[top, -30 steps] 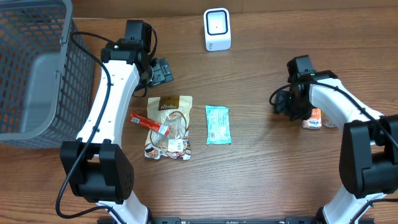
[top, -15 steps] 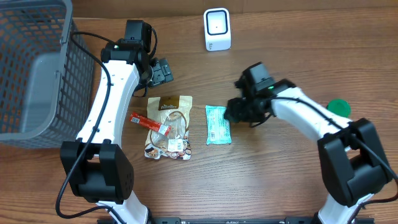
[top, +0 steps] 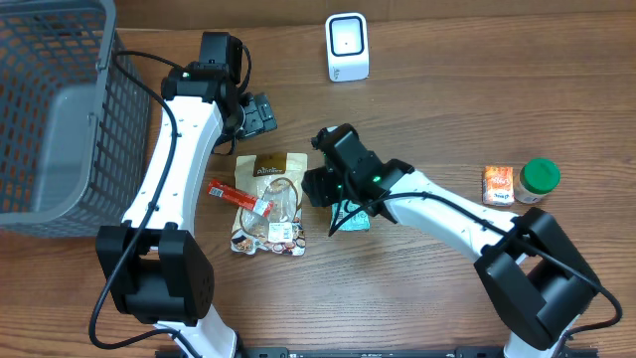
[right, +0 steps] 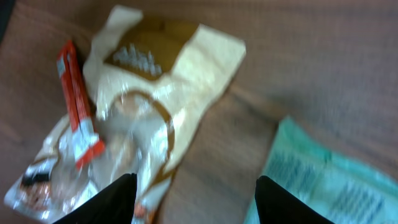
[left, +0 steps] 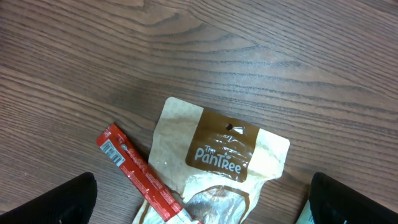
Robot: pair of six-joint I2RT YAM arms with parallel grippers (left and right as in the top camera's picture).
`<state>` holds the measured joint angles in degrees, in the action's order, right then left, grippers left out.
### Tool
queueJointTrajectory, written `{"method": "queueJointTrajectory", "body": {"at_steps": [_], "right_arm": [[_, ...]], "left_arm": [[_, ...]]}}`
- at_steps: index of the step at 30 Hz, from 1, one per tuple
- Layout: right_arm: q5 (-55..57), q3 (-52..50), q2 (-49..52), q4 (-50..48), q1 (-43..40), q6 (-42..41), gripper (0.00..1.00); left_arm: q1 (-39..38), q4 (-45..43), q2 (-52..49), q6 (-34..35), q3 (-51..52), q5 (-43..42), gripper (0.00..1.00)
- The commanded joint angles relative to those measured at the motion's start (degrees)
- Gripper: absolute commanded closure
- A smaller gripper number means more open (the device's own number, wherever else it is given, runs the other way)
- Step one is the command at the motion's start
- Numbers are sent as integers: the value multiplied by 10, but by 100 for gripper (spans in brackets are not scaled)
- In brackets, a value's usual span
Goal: Scan the item barcode
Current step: 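Move the right gripper left over the mint-green wipes pack, then grasp the mint-green wipes pack with the right gripper and drag right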
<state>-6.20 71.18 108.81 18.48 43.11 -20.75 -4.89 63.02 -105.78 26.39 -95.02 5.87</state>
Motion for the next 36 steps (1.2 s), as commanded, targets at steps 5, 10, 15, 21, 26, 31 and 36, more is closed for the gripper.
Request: {"method": "queueJointTrajectory", "body": {"at_steps": [5, 10, 15, 21, 26, 31, 36], "right_arm": [[92, 12, 51, -19, 0, -3, 37], [95, 12, 71, 0, -12, -37, 38], [128, 12, 66, 35, -22, -99, 37], [132, 12, 50, 50, -23, -96, 34], [132, 12, 23, 55, -23, -79, 32], [131, 12, -28, 74, -23, -77, 28], [54, 12, -39, 79, -23, -77, 21]], "left_arm": [[0, 0, 9, -7, -7, 5, 0], [0, 0, 9, -7, -7, 5, 0], [0, 0, 9, -7, -7, 5, 0], [0, 0, 9, -7, -7, 5, 0], [0, 0, 9, -7, -7, 5, 0], [0, 0, 9, -7, -7, 5, 0], [0, 0, 9, -7, -7, 5, 0]]}}
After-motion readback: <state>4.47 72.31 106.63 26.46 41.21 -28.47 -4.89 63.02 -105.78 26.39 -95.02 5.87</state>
